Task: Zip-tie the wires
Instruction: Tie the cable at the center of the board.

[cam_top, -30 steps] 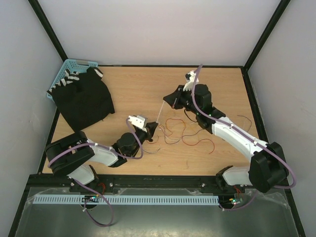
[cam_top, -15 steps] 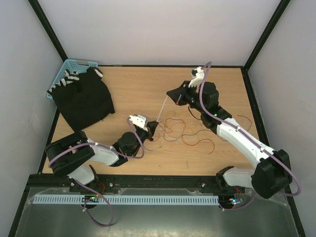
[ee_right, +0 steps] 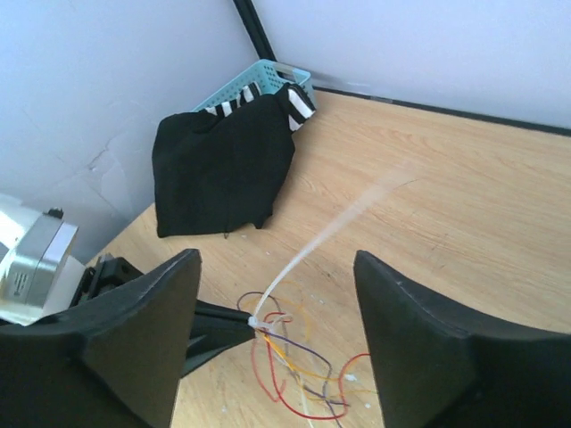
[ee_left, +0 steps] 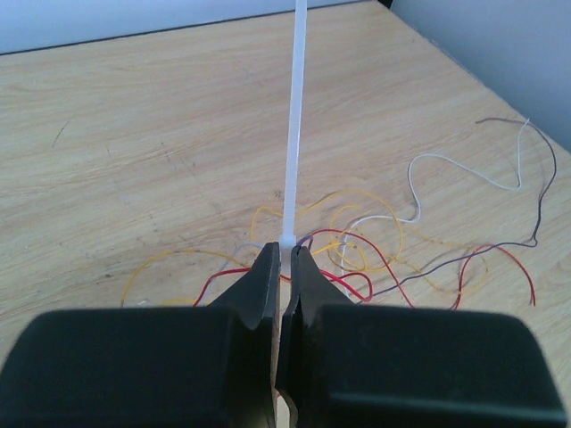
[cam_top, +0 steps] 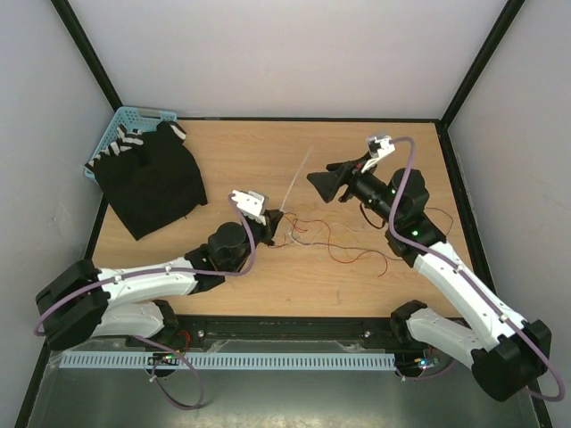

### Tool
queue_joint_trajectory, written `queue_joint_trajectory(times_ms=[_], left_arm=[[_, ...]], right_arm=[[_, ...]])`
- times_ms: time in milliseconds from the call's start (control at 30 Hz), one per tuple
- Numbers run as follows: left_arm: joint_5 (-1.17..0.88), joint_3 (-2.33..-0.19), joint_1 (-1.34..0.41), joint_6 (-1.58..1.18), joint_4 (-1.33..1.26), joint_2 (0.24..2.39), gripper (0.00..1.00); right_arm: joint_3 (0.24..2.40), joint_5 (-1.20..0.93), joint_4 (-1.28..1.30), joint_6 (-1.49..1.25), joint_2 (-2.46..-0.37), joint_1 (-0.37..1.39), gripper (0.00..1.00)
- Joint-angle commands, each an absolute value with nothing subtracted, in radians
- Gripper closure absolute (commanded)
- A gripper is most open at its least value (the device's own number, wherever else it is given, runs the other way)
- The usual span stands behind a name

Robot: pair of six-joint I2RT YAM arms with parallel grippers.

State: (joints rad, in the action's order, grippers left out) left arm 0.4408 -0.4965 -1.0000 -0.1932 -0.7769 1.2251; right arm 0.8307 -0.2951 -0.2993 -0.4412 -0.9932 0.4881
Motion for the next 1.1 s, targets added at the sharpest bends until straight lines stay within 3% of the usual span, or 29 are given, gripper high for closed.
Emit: queue_joint_trajectory(times_ms=[0, 167, 467, 733, 867, 1067], left_arm=[[0.393, -0.573, -0.970, -0.236, -0.568, 1.154, 1.00], [0.272, -0.723, -0.888, -0.261, -0.302, 1.085, 1.00], [0.059, -1.010, -0.725, -0.271, 0.135, 1.078, 1.00], [0.021, -1.156, -0.691, -0.213, 0.254, 1.080, 1.00], [0.015, -1.146, -0.689, -0.223, 0.245, 1.071, 1.00], [-0.003, -1.134, -0.686, -0.233, 0.235, 1.071, 1.00]], right_arm=[[0.819, -0.241, -0.263, -0.291, -0.897, 0.484, 0.17], [0.790, -0.140, -0.187, -0.155, -0.831, 0.484, 0.04], [0.624, -0.278, -0.296, -0.110, -0.779, 0.484, 0.03], [0.415, -0.414, -0.573, -0.094, -0.725, 0.485, 0.03], [0.348, -0.491, -0.736, -0.142, -0.770, 0.484, 0.07], [0.351, -0.607, -0.949, -0.248, -0.936, 0.488, 0.25]])
